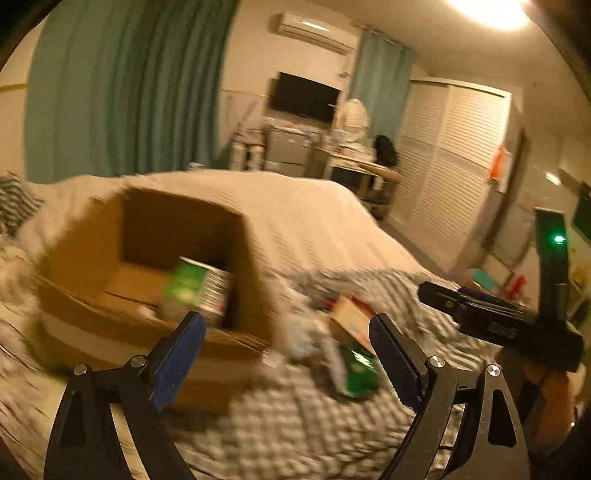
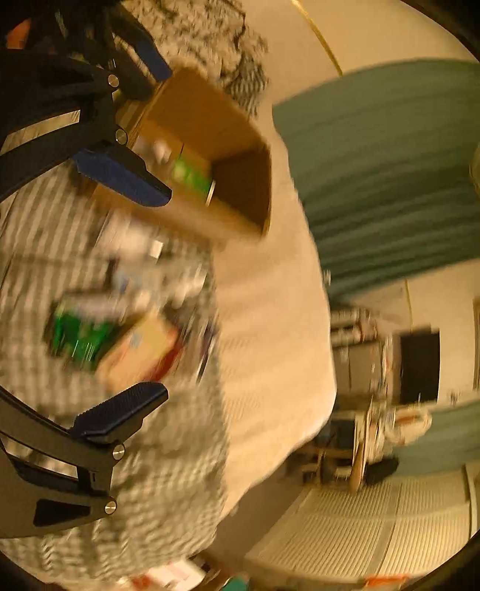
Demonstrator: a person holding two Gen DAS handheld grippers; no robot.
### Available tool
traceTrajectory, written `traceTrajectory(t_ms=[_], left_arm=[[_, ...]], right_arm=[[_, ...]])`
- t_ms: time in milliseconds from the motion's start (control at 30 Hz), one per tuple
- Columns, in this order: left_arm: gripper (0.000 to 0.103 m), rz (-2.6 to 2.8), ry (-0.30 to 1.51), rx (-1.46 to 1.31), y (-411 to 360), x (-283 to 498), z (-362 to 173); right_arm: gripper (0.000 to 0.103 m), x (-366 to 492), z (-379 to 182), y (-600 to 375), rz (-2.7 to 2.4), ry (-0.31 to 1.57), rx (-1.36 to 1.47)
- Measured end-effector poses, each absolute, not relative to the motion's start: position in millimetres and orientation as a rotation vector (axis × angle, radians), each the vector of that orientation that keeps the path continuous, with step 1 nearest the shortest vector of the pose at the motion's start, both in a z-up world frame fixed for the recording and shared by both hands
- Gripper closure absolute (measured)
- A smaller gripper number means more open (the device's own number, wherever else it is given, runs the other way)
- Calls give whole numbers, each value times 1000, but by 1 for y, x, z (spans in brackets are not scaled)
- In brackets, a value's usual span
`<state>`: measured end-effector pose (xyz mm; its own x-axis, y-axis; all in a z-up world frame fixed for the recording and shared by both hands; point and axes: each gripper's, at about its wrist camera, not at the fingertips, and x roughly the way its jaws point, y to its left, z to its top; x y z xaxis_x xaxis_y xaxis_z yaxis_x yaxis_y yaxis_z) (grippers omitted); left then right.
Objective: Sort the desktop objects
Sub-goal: 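Grasp the green packet with the left gripper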
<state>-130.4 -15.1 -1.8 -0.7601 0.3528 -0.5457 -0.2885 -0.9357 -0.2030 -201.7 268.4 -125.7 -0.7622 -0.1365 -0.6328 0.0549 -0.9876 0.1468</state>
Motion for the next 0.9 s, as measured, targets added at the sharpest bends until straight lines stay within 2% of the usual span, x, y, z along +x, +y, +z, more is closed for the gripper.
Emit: traceTrajectory(t_ms=[167,333,567,600,633,667,800,833,900], left_arm=[[10,2589,-167,-947,35,-119,-48],[10,2553,-48,-1080,79,-132,-101],[11,2525,41,-1103,122,-177,-135],[13,2533,70,-1100,126,-183,-137],[25,2552,108,-1104,130,-187,-140],[42,2550,132,-1125,133,-193,-144],[54,2488,161,-1131,139,-198,-153],[65,2460,199,-1127,142,-197,-154],[66,2407,249,-1132,146,-196,-156]], right_arm=[[7,-178,-160,314,-2860,-195,1069],[7,-188,-192,328,-2840,-140,1164],[7,-200,-217,348,-2813,-242,1200],[7,-200,-220,349,-2815,-236,1212],[7,-201,-222,350,-2820,-229,1222],[7,-201,-224,351,-2824,-224,1235],[7,-203,-230,354,-2832,-229,1256],[7,-203,-231,353,-2833,-225,1263],[7,-203,-232,351,-2831,-218,1275]])
